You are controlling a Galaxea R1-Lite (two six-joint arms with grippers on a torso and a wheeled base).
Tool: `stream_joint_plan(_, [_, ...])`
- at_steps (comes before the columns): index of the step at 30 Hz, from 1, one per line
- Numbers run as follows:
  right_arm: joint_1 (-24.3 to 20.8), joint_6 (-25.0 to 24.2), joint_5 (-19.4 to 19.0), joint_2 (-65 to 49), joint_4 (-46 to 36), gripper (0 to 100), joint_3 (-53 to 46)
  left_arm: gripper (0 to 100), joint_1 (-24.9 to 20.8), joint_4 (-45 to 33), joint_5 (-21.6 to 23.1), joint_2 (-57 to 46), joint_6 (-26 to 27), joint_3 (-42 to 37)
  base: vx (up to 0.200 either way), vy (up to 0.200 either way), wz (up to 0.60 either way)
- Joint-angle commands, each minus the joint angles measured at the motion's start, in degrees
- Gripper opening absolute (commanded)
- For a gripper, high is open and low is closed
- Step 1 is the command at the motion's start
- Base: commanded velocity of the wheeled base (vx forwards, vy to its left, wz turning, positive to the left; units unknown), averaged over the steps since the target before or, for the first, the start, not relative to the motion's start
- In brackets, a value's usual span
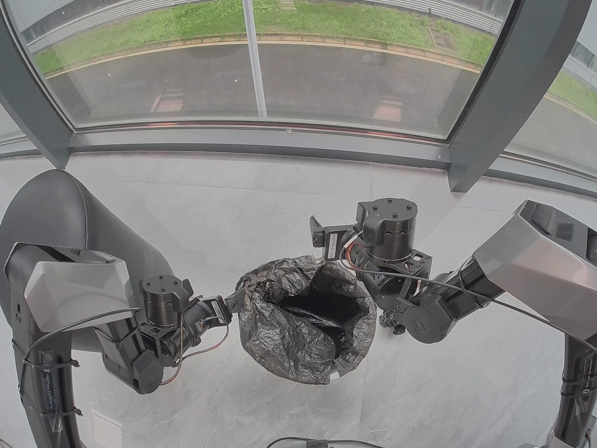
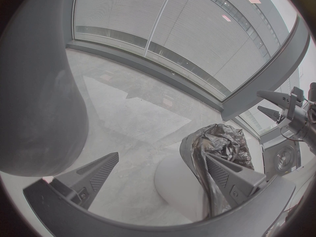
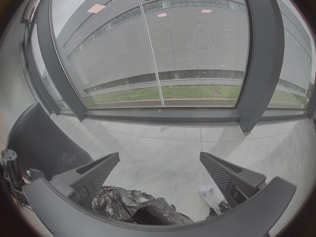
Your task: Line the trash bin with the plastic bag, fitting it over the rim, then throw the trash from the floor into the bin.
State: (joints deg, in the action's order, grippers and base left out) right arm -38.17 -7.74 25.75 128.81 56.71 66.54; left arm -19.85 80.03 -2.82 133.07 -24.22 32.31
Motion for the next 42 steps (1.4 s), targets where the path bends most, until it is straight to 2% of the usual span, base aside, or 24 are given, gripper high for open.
stream_joint_plan(1, [-0.06, 0.01, 0.01, -0.40, 0.07, 100, 0.00, 100, -0.72, 0.39, -1.31, -8.36, -0.12, -8.40, 0.000, 0.000, 0.00])
stream_joint_plan(7, [-0.15, 0.01, 0.01, -0.57, 0.07, 100, -0.09, 100, -1.86, 9.18, -0.96, -6.42, -0.65, -18.51, 0.000, 0.000, 0.00])
stream_joint_plan(12, [-0.06, 0.01, 0.01, -0.57, 0.07, 100, 0.00, 100, -3.62, 9.18, -0.96, -5.10, -1.97, -22.29, 0.000, 0.000, 0.00])
stream_joint_plan(17, [-0.06, 0.01, 0.01, -0.49, 0.07, 100, -0.09, 100, -6.26, 9.09, -0.61, -4.66, -4.34, -22.46, 0.000, 0.000, 0.00])
stream_joint_plan(25, [-0.06, -0.08, 0.01, -0.40, 0.07, 100, -0.09, 100, -8.89, 9.18, -0.70, -2.82, -4.69, -20.88, 0.000, 0.000, 0.00])
stream_joint_plan(42, [0.02, -1.22, -0.08, -0.05, 0.07, 100, -0.09, 100, -6.08, 9.18, -1.93, 5.09, -3.73, -14.11, 0.000, 0.000, 0.00])
